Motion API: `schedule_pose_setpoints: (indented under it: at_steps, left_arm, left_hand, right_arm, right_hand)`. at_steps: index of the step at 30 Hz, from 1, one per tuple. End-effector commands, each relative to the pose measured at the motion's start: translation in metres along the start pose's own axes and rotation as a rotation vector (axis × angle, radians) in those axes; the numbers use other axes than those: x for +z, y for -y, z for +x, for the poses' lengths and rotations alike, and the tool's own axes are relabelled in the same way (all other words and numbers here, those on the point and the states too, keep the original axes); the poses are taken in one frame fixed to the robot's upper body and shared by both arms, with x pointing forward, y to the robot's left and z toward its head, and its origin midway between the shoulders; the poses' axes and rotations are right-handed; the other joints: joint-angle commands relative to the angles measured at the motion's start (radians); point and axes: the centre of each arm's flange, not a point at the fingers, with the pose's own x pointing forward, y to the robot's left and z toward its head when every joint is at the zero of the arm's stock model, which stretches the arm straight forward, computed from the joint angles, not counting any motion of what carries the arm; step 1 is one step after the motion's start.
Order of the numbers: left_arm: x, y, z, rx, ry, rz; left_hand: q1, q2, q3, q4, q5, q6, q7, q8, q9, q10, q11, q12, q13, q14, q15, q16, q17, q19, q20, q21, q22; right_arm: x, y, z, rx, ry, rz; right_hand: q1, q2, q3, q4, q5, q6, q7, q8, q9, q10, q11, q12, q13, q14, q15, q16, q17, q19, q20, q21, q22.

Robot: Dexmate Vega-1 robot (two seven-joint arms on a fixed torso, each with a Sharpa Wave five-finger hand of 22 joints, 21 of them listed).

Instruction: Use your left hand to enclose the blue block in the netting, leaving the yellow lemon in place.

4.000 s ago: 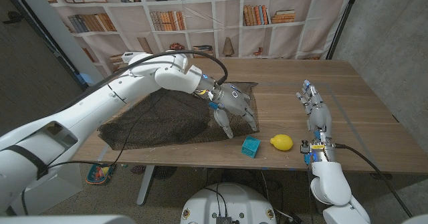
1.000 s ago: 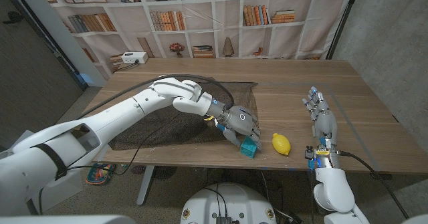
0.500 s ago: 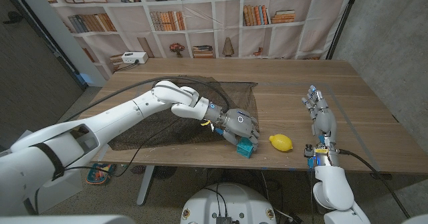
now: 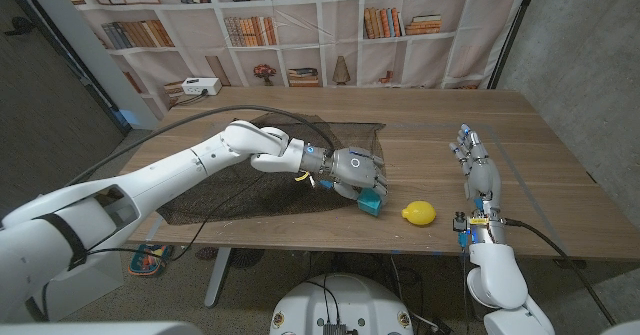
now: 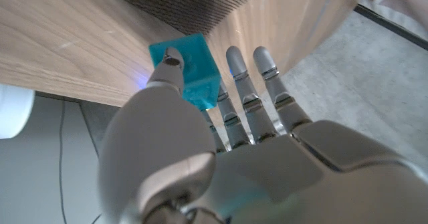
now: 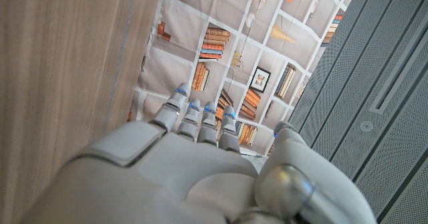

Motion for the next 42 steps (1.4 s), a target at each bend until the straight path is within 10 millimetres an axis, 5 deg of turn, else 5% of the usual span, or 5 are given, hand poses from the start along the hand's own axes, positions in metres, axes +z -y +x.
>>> schedule_pose_setpoints:
  at_steps: [1,15,42]
  left_arm:
    - [-0.037,-0.038,-0.008,0.125,-0.149,0.065]
    - [-0.061,-0.064,-0.014,-0.006,-0.319,0.049]
    - [-0.06,-0.052,-0.041,-0.166,-0.843,-0.188]
  left_hand:
    - [0.079,0.086,0.017,0.023,0.008,0.391,0.14,0.013,0.012,0.019,-0.027,0.015,0.016,0.014,-0.158,-0.012,0.004,-0.006,-0.003,0.014,-0.001]
    - [0.071,0.076,0.018,0.03,0.007,0.406,0.12,0.028,0.011,0.004,-0.042,0.023,0.021,0.003,-0.156,-0.058,0.005,-0.023,-0.014,0.039,-0.01]
    - [0.068,0.076,0.03,0.028,-0.003,0.4,0.126,0.047,0.013,0.002,-0.048,0.006,-0.018,0.004,-0.158,-0.108,0.01,-0.053,-0.016,0.062,-0.03]
  right_arm:
    - [0.001,-0.003,0.009,0.015,0.005,0.0]
    - [0.003,0.002,0.029,0.062,0.012,0.026]
    - [0.007,0.025,0.166,0.34,0.007,0.039]
  right_hand:
    - [0.0,0.001,0.003,-0.002,-0.001,0.005,-0.008,-0.003,0.005,0.007,0.003,-0.006,0.002,0.008,0.0,0.004,0.004,0.008,-0.001,0.0,0.004]
    - [-0.001,0.001,0.004,-0.002,-0.001,0.007,-0.007,-0.002,0.005,0.01,0.004,-0.006,0.002,0.008,-0.001,0.003,0.004,0.008,-0.001,0.0,0.004]
    - [-0.001,0.0,0.005,-0.003,-0.001,0.007,-0.007,-0.003,0.005,0.014,0.005,-0.007,0.002,0.008,0.0,0.001,0.004,0.007,-0.002,-0.001,0.004]
